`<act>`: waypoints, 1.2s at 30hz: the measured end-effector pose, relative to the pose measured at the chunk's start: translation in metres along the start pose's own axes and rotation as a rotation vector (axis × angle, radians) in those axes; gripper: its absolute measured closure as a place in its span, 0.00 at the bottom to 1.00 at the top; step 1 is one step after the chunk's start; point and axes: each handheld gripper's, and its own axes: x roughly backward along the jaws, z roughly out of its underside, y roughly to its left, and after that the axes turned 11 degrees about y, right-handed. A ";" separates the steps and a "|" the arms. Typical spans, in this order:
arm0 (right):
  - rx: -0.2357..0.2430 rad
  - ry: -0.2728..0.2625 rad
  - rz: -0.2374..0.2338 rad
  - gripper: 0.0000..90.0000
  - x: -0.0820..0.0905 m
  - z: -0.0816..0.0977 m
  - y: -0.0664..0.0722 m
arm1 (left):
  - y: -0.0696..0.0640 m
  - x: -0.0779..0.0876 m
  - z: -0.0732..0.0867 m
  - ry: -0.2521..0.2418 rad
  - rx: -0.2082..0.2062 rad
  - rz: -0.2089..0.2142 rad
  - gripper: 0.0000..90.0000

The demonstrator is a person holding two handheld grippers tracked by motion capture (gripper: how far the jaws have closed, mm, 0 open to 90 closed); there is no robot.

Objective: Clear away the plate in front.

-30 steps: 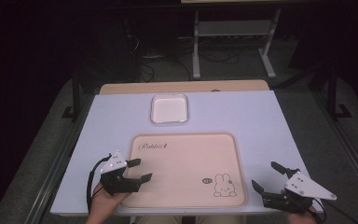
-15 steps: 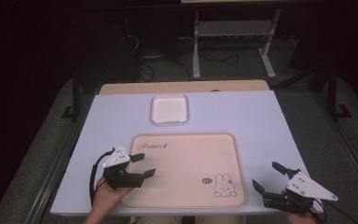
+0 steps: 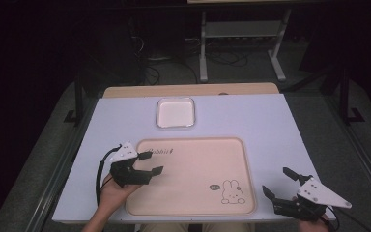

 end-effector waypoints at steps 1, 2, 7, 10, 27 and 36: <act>0.000 0.000 0.000 0.14 0.000 0.000 0.000 | 0.001 -0.002 0.000 0.008 0.006 0.003 0.36; -0.003 0.000 -0.002 0.14 0.000 0.000 0.000 | 0.002 -0.003 -0.001 0.014 0.007 0.003 0.35; -0.004 -0.001 -0.004 0.14 0.000 0.001 -0.001 | 0.005 -0.007 -0.005 0.010 0.008 -0.002 0.34; -0.008 -0.002 -0.006 0.14 0.000 0.001 -0.002 | 0.008 -0.009 -0.009 0.015 0.007 -0.003 0.34; -0.004 -0.009 -0.008 0.14 0.000 0.001 -0.002 | 0.017 -0.017 -0.039 0.017 -0.001 -0.005 0.34; -0.002 -0.008 -0.010 0.14 0.000 0.001 -0.002 | 0.024 -0.023 -0.053 0.040 -0.001 -0.011 0.34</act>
